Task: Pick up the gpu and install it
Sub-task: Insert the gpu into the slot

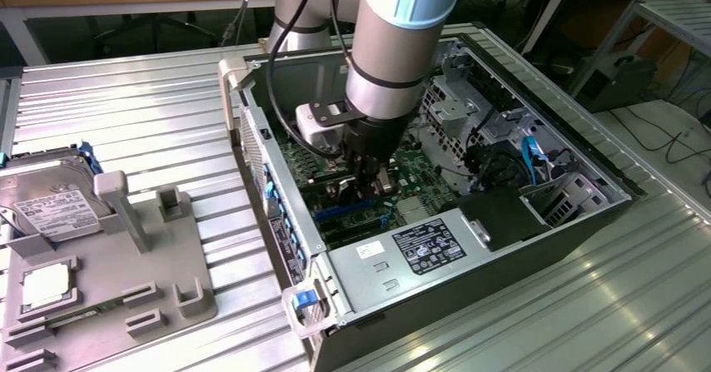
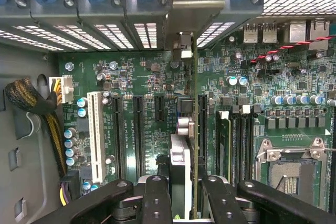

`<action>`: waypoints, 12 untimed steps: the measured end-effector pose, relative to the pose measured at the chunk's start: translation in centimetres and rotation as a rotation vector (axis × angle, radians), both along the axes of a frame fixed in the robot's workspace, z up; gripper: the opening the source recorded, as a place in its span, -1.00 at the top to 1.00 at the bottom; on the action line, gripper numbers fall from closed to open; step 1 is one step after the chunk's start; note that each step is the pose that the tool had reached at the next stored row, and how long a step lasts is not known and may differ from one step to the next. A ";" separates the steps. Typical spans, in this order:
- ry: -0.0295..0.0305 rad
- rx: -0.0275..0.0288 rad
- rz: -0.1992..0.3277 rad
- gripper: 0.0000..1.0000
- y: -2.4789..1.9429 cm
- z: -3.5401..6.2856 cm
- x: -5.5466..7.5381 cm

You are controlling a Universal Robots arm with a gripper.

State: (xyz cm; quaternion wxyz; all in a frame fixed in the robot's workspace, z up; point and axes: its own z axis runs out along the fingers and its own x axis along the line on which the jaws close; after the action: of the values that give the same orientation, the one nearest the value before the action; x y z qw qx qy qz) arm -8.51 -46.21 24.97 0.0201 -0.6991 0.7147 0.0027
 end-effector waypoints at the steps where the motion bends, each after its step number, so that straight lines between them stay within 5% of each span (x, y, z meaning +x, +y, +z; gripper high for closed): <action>1: 0.0000 -0.0001 0.000 0.44 0.00 0.00 0.0; 12: 0.0005 0.0000 0.000 0.44 0.01 -0.27 -0.2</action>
State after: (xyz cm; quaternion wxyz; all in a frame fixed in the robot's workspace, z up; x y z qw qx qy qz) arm -8.67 -46.20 24.71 0.0199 -0.6992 0.7147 0.0029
